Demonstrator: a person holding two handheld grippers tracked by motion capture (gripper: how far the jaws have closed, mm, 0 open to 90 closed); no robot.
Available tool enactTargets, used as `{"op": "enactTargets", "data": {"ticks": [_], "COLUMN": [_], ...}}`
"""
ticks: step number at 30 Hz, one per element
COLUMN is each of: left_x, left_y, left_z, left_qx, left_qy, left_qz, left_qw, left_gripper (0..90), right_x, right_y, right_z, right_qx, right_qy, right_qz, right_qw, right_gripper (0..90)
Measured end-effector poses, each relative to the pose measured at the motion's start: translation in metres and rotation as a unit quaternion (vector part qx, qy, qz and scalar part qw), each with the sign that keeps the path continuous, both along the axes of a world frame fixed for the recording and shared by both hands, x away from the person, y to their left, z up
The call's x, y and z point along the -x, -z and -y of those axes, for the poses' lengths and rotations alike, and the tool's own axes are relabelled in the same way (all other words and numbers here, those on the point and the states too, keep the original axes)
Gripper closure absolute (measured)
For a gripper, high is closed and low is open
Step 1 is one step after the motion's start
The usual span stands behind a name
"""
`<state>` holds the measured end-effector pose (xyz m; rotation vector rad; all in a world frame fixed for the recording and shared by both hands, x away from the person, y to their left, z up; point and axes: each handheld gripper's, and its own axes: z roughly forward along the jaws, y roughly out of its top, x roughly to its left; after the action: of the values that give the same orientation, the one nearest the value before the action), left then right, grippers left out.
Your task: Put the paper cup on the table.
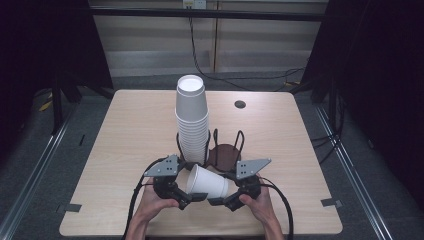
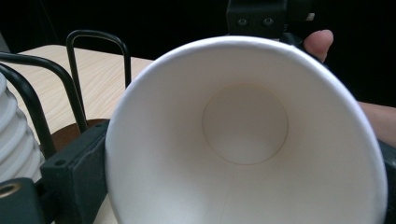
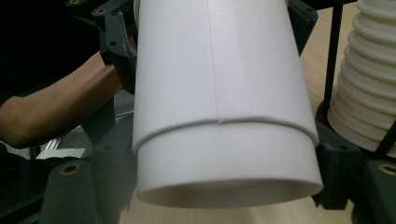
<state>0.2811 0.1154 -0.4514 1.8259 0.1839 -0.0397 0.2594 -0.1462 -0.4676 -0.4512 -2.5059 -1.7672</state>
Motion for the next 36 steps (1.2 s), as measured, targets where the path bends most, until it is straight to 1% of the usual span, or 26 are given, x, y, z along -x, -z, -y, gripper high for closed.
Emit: {"op": "enactTargets", "data": {"ticks": [1,4,5,7,11,12,13,17,19,20,21,22,23,24,25,26,27,30,33,34,35,36], "left_x": [0.0,-0.001,-0.002,-0.001,0.001,0.002,0.002,0.004,0.004,0.004,0.003,0.003,0.003,0.002,0.002,0.001,0.001,0.0,0.0,0.0,0.0,0.0], "left_y": [0.0,-0.001,-0.001,-0.002,-0.003,-0.004,-0.005,-0.006,-0.007,-0.007,-0.007,-0.007,-0.007,-0.008,-0.008,-0.009,-0.009,-0.01,-0.01,-0.011,-0.011,-0.011], "left_z": [0.0,-0.003,-0.003,-0.004,-0.004,-0.005,-0.005,-0.007,-0.009,-0.009,-0.011,-0.012,-0.012,-0.014,-0.016,-0.019,-0.021,-0.027,-0.03,-0.032,-0.032,-0.032], "left_qx": [-0.001,0.007,0.012,0.014,0.006,0.003,0.002,-0.004,-0.01,-0.01,-0.013,-0.018,-0.018,-0.024,-0.026,-0.026,-0.027,-0.031,-0.032,-0.037,-0.038,-0.038], "left_qy": [0.001,0.008,0.011,0.013,0.008,0.005,0.003,-0.003,-0.01,-0.01,-0.016,-0.021,-0.021,-0.031,-0.035,-0.037,-0.044,-0.051,-0.051,-0.055,-0.054,-0.059], "left_qz": [-0.002,-0.01,-0.011,-0.011,-0.009,-0.006,-0.006,-0.004,-0.004,-0.004,-0.008,-0.007,-0.007,-0.013,-0.011,-0.013,-0.012,-0.016,-0.015,-0.015,-0.016,-0.017], "left_qw": [1.0,0.9999,0.9998,0.9998,0.9999,1.0,1.0,1.0,0.9999,0.9999,0.9997,0.9996,0.9996,0.9991,0.999,0.9989,0.9986,0.9981,0.9981,0.9977,0.9977,0.9974], "left_gripper": [4.3,6.2,7.1,9.2,10.7,10.8,10.9,10.9,10.9,10.9,10.9,10.9,10.9,10.9,10.8,10.8,10.8,10.8,10.8,10.8,10.8,10.8], "right_x": [0.0,0.001,0.001,0.002,0.002,0.002,0.002,0.003,0.005,0.005,0.006,0.007,0.007,0.007,0.007,0.007,0.006,0.007,0.008,0.01,0.011,0.011], "right_y": [0.0,0.0,0.0,0.0,0.003,0.003,0.004,0.004,0.005,0.005,0.005,0.006,0.006,0.006,0.006,0.006,0.006,0.006,0.005,0.006,0.006,0.007], "right_z": [0.0,0.002,0.002,0.002,0.001,0.0,0.0,0.001,0.002,0.002,0.004,0.005,0.005,0.006,0.008,0.009,0.01,0.012,0.014,0.016,0.017,0.018], "right_qx": [0.0,-0.004,-0.006,-0.008,-0.009,-0.011,-0.012,-0.015,-0.017,-0.017,-0.019,-0.02,-0.02,-0.022,-0.023,-0.027,-0.029,-0.034,-0.036,-0.042,-0.041,-0.04], "right_qy": [0.0,0.001,0.002,0.004,0.011,0.011,0.013,0.025,0.034,0.034,0.05,0.056,0.056,0.065,0.078,0.09,0.094,0.117,0.127,0.139,0.146,0.15], "right_qz": [-0.001,0.001,0.002,0.005,0.006,0.007,0.006,0.009,0.013,0.013,0.018,0.02,0.02,0.02,0.023,0.027,0.027,0.028,0.032,0.039,0.043,0.046], "right_qw": [1.0,1.0,1.0,0.9999,0.9999,0.9999,0.9998,0.9995,0.9992,0.9992,0.9984,0.998,0.998,0.9974,0.9964,0.9952,0.9948,0.9922,0.9908,0.9886,0.9875,0.9868], "right_gripper": [24.0,23.8,23.6,22.1,20.6,20.1,18.5,14.1,13.6,13.6,13.1,12.6,12.6,12.5,12.7,11.9,12.2,12.5,12.5,12.5,12.5,12.5]}}
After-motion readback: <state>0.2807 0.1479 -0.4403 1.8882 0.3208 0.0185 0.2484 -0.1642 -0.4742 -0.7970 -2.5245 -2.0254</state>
